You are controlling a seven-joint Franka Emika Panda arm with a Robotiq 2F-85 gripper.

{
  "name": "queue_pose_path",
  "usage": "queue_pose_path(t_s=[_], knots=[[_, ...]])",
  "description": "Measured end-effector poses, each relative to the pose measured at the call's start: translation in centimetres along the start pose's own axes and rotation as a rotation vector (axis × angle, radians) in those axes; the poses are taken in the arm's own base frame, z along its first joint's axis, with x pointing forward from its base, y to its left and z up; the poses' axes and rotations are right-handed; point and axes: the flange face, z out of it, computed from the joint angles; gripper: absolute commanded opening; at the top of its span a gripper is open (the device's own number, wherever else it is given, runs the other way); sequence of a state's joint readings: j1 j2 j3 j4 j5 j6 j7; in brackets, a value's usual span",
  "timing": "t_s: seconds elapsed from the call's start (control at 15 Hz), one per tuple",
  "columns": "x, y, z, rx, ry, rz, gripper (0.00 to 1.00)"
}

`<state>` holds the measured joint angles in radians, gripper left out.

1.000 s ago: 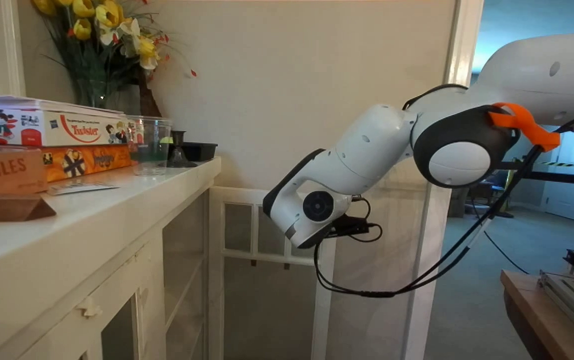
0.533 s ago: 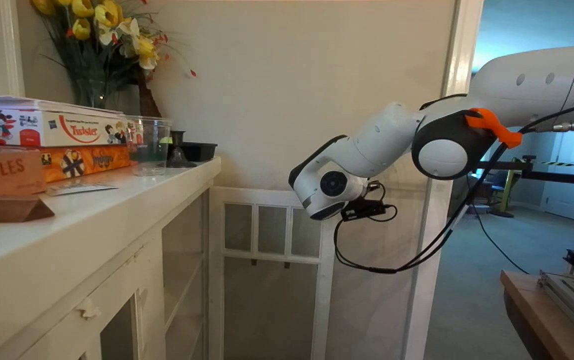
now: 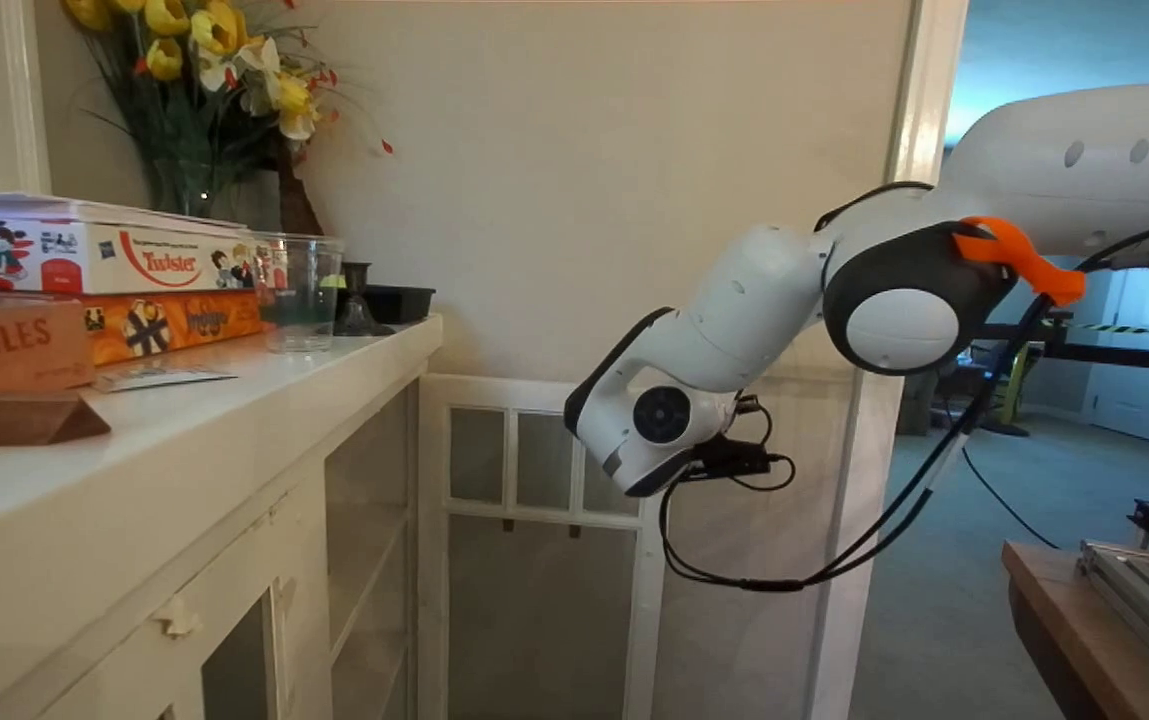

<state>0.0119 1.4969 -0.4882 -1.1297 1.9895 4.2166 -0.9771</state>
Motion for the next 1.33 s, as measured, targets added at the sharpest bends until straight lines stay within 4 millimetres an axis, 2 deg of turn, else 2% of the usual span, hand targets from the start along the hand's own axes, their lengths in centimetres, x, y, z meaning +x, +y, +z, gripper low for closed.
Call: queue_pose_path(t_s=[0.13,0.33,0.53,0.67,0.8,1.0,1.2,1.33], knots=[[-1.9,0.0,-4.0,0.036,0.049,-0.003,0.0],[-3.9,-2.0,-10.8,0.2,0.119,-0.063,0.0],[-4.2,-4.8,-16.5,0.399,0.189,-0.122,0.0],[-4.2,-6.2,-18.9,0.503,0.194,-0.143,0.0],[-4.1,-6.8,-20.4,0.552,0.143,-0.139,0.0],[-3.3,-7.2,-21.4,0.602,0.049,-0.142,0.0],[-2.3,-7.3,-21.1,0.67,-0.039,-0.204,0.0],[-1.5,-6.6,-20.1,0.694,-0.079,-0.274,0.0]])
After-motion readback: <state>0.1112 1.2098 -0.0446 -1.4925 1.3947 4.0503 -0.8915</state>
